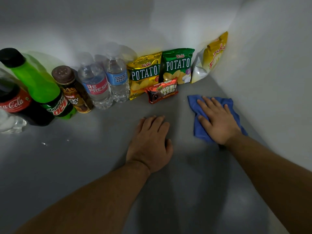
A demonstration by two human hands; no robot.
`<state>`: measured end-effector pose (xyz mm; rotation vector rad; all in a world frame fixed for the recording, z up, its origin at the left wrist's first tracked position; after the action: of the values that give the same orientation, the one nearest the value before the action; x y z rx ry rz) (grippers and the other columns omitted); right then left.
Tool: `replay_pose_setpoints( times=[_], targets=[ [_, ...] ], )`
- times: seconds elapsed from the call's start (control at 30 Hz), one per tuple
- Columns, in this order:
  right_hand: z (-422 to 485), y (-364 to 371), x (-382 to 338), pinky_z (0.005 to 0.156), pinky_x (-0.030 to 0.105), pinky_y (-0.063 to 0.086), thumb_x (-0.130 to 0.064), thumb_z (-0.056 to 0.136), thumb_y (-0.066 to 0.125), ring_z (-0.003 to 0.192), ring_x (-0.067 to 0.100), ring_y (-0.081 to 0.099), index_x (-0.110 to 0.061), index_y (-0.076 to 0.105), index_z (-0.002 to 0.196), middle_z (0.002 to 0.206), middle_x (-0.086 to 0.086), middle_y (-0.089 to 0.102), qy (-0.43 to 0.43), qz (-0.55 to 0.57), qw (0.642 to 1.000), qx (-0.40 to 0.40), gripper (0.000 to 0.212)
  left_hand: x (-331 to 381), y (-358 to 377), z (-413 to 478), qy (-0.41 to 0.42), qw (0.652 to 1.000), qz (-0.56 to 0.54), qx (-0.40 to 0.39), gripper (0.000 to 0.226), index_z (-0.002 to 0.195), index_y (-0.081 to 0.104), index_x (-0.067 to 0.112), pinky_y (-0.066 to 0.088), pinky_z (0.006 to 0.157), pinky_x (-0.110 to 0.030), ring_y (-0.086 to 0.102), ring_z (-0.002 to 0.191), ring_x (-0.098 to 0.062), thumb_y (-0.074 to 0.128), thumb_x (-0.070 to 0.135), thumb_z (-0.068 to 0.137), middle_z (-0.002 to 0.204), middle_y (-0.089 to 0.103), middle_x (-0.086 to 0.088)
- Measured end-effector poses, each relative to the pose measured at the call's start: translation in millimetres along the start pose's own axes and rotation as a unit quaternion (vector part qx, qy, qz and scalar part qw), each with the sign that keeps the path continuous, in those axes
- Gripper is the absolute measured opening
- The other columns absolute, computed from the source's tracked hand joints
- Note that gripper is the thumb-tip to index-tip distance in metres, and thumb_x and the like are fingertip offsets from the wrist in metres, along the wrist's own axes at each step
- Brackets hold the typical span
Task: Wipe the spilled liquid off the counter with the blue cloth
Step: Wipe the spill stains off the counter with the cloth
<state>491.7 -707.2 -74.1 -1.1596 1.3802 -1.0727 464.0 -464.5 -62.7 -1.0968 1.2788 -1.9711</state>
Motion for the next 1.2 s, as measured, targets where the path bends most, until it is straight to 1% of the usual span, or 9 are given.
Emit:
replay_pose_setpoints(
  times=[0.13, 0.23, 0.37, 0.53, 0.67, 0.73, 0.8, 0.93, 1.2],
  targets=[
    [23, 6, -27, 0.127, 0.054, 0.000, -0.054, 0.106, 0.021, 0.159, 0.026, 0.003, -0.027, 0.011, 0.165, 0.174, -0.001, 0.009, 0.048, -0.008, 0.999, 0.009, 0.066, -1, 2, 0, -0.003, 1.000, -0.001, -0.006, 0.052, 0.133, 0.062, 0.014, 0.038, 0.119, -0.057, 0.050, 0.137, -0.032, 0.050, 0.039, 0.089, 0.147, 0.057, -0.009],
    [-5, 7, -47, 0.128, 0.051, -0.001, -0.059, 0.102, 0.015, 0.160, 0.022, 0.003, -0.030, 0.014, 0.165, 0.173, -0.004, 0.009, -0.027, -0.001, 1.000, -0.002, 0.070, -1, 2, 0, -0.001, 1.000, -0.004, -0.001, 0.051, 0.131, 0.063, 0.012, 0.040, 0.117, -0.058, 0.052, 0.135, -0.034, 0.051, 0.037, 0.088, 0.146, 0.058, -0.010],
    [-36, 3, -26, 0.129, 0.051, 0.003, -0.060, 0.103, 0.022, 0.159, 0.015, 0.004, -0.036, 0.016, 0.164, 0.172, -0.012, 0.010, -0.085, 0.014, 0.996, -0.019, 0.065, -1, 1, 0, -0.002, 1.000, -0.005, -0.002, 0.051, 0.131, 0.063, 0.013, 0.039, 0.118, -0.057, 0.052, 0.136, -0.033, 0.051, 0.037, 0.088, 0.146, 0.059, -0.009],
    [3, -4, 11, 0.127, 0.056, 0.005, -0.067, 0.097, 0.016, 0.159, 0.023, 0.008, -0.032, 0.014, 0.165, 0.173, -0.004, 0.013, 0.022, -0.002, 1.000, 0.004, 0.076, 0, 0, -1, -0.004, 1.000, 0.000, -0.008, 0.051, 0.133, 0.062, 0.014, 0.037, 0.120, -0.055, 0.050, 0.137, -0.031, 0.050, 0.039, 0.090, 0.147, 0.058, -0.007],
    [34, -1, -2, 0.126, 0.059, 0.002, -0.060, 0.104, 0.023, 0.159, 0.029, 0.005, -0.028, 0.010, 0.165, 0.174, 0.000, 0.008, 0.090, -0.019, 0.996, 0.007, 0.071, -1, 0, -1, -0.006, 1.000, 0.004, -0.005, 0.051, 0.135, 0.062, 0.015, 0.036, 0.121, -0.054, 0.049, 0.138, -0.031, 0.052, 0.038, 0.090, 0.148, 0.057, -0.007],
    [22, 1, -20, 0.127, 0.056, 0.002, -0.061, 0.103, 0.020, 0.159, 0.028, 0.005, -0.027, 0.012, 0.165, 0.174, 0.000, 0.010, 0.049, -0.017, 0.999, 0.009, 0.071, 0, 0, -1, -0.004, 1.000, 0.003, -0.001, 0.051, 0.134, 0.062, 0.014, 0.037, 0.120, -0.055, 0.050, 0.137, -0.032, 0.055, 0.037, 0.089, 0.147, 0.058, -0.007],
    [-5, 3, -32, 0.128, 0.053, 0.003, -0.061, 0.101, 0.019, 0.160, 0.023, 0.005, -0.029, 0.015, 0.165, 0.173, -0.003, 0.012, -0.038, -0.003, 0.999, -0.003, 0.071, 0, 0, 0, -0.003, 1.000, 0.002, 0.002, 0.050, 0.132, 0.063, 0.013, 0.038, 0.119, -0.056, 0.052, 0.135, -0.033, 0.057, 0.036, 0.088, 0.146, 0.058, -0.009],
    [-32, -1, -12, 0.128, 0.047, 0.002, -0.057, 0.105, 0.028, 0.159, 0.014, 0.005, -0.034, 0.021, 0.164, 0.172, -0.011, 0.013, -0.139, 0.017, 0.990, -0.031, 0.064, 1, -3, 0, -0.003, 1.000, 0.000, 0.006, 0.050, 0.130, 0.064, 0.012, 0.039, 0.118, -0.056, 0.054, 0.132, -0.034, 0.056, 0.036, 0.087, 0.144, 0.060, -0.009],
    [13, 4, -18, 0.127, 0.056, 0.002, -0.056, 0.102, 0.022, 0.159, 0.026, 0.007, -0.027, 0.016, 0.165, 0.173, 0.000, 0.013, 0.044, -0.006, 0.999, 0.010, 0.070, -1, 0, 0, -0.003, 1.000, 0.002, -0.009, 0.052, 0.134, 0.062, 0.012, 0.037, 0.119, -0.056, 0.051, 0.135, -0.034, 0.053, 0.038, 0.090, 0.147, 0.057, -0.009]
  ],
)
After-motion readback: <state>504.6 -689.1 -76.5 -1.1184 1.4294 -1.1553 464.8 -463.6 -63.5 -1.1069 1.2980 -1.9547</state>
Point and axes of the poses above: each hand's wrist, its own z-axis towards the middle knuckle, its own y-axis out of the palm, x = y × z, the point moved 8 cm from there along z, towards the middle knuckle
